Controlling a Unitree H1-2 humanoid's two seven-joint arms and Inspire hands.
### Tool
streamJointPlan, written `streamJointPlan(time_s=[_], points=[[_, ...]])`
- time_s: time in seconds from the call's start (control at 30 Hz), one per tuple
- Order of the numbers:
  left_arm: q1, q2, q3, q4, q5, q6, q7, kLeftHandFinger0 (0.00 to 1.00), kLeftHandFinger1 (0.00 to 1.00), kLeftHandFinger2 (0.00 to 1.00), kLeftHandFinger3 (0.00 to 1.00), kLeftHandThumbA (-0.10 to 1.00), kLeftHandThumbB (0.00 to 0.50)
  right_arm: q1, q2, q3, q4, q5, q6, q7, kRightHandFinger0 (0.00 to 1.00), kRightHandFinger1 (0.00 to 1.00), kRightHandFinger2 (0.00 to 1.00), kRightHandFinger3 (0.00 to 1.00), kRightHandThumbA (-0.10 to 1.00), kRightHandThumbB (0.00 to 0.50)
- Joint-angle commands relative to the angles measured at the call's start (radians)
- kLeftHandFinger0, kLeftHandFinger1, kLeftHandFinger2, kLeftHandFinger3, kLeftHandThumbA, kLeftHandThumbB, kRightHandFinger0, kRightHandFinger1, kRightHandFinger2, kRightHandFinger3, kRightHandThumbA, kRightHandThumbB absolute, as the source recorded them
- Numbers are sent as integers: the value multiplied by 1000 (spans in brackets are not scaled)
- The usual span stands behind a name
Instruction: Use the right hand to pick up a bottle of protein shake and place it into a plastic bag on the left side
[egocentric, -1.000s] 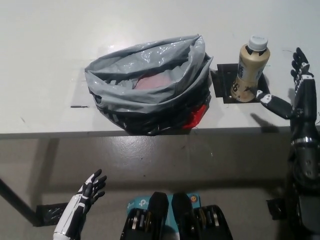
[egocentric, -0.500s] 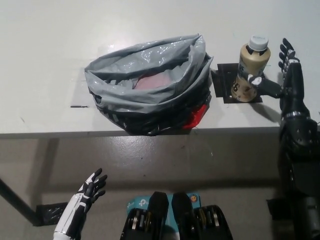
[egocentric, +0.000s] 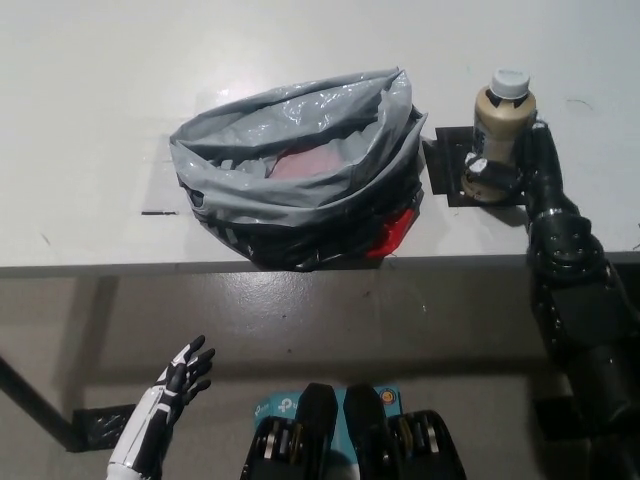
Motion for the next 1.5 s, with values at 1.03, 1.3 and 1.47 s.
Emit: streamJointPlan(time_s=[1.03, 1.3, 1.47], points=[[-51, 42, -4, -4, 31, -33, -16, 1000, 1000, 1000, 1000, 995, 60, -211, 3, 332, -432, -275, -81, 13, 0, 387, 807, 882, -100, 135], [-57, 41, -14, -7, 43, -29, -12, 1000, 1000, 1000, 1000, 1000, 71, -370, 48, 524, -198, -451, -96, -55, 0, 373, 714, 885, -100, 124], [-63, 42, -22, -5, 56, -44, -13, 1000, 1000, 1000, 1000, 1000, 71, -466, 93, 605, -19, -486, -93, -65, 6, 474, 843, 1000, -100, 161]])
